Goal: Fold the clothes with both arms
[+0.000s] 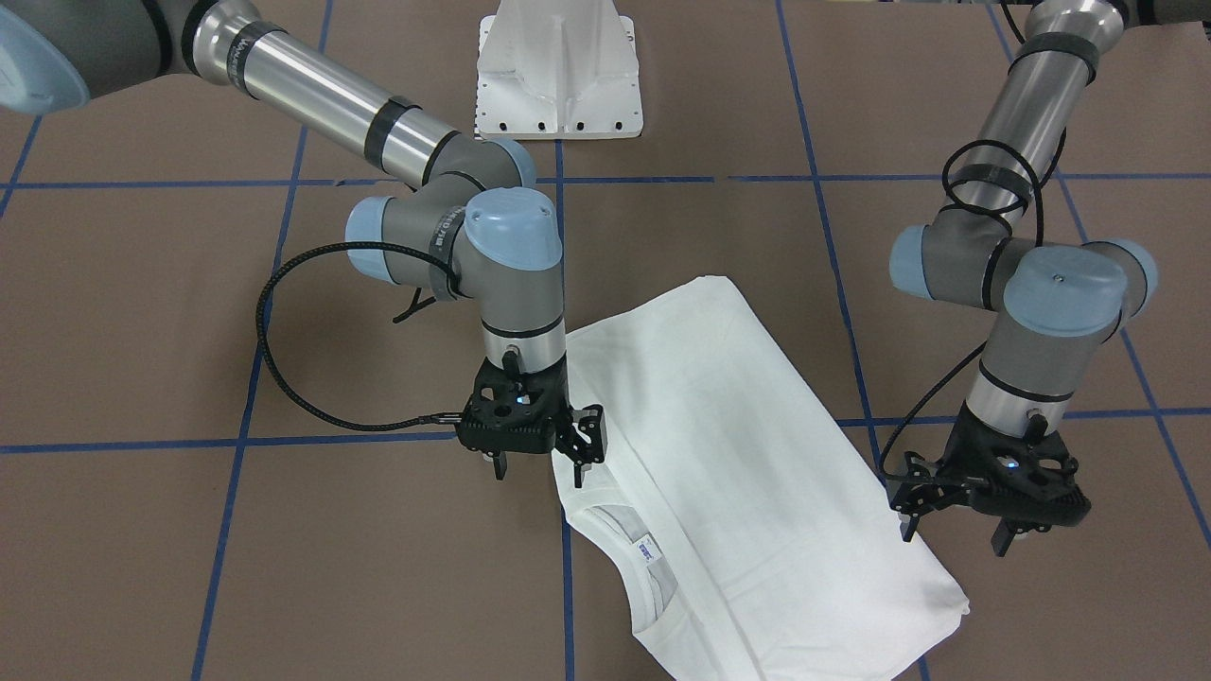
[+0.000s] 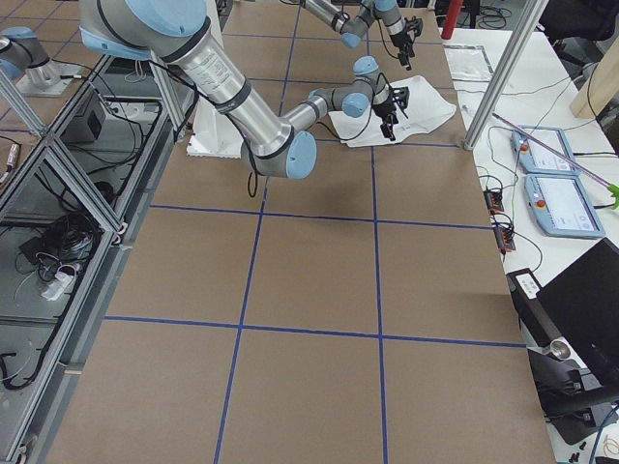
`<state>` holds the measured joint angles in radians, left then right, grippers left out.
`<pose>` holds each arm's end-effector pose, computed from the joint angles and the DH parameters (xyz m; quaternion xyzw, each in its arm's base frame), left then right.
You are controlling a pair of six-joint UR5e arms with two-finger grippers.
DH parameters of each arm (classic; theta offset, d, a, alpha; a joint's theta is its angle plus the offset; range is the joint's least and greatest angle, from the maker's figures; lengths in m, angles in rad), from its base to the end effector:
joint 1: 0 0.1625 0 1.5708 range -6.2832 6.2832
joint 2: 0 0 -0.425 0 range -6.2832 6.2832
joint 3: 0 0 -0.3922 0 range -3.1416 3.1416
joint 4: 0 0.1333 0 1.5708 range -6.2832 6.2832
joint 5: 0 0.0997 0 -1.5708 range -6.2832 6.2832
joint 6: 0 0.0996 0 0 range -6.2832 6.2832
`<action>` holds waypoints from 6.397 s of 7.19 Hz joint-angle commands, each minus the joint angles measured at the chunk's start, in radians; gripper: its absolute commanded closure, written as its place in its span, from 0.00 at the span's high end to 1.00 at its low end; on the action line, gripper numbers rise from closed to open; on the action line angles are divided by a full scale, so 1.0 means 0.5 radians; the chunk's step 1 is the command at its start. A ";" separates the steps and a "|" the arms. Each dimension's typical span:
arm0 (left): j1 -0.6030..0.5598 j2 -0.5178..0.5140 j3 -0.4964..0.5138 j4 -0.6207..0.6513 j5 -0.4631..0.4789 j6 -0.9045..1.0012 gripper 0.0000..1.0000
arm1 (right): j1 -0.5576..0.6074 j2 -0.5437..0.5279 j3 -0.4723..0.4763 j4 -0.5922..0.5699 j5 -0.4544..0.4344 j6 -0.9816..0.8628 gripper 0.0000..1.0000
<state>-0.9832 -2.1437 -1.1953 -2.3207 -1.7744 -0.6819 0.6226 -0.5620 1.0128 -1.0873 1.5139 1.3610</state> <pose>0.3229 -0.6889 0.4187 0.3118 0.3419 0.0046 0.8865 -0.6110 -0.6097 0.1970 0.2052 -0.4015 0.1954 0.8709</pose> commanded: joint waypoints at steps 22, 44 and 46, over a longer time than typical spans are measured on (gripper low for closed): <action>0.018 0.066 -0.073 -0.034 -0.010 -0.066 1.00 | -0.301 -0.621 1.163 -0.655 -0.270 -0.298 1.00; 0.052 0.063 -0.113 -0.034 -0.038 -0.149 1.00 | -0.353 -0.947 1.435 -1.403 -0.156 -0.645 1.00; 0.055 0.066 -0.177 -0.031 -0.153 -0.158 1.00 | -0.322 -0.929 1.624 -1.354 -0.132 -0.697 1.00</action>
<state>-0.9568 -2.1120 -1.2626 -2.3374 -1.8079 -0.7573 0.4511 -1.0281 1.7668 -1.7812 1.4413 1.0182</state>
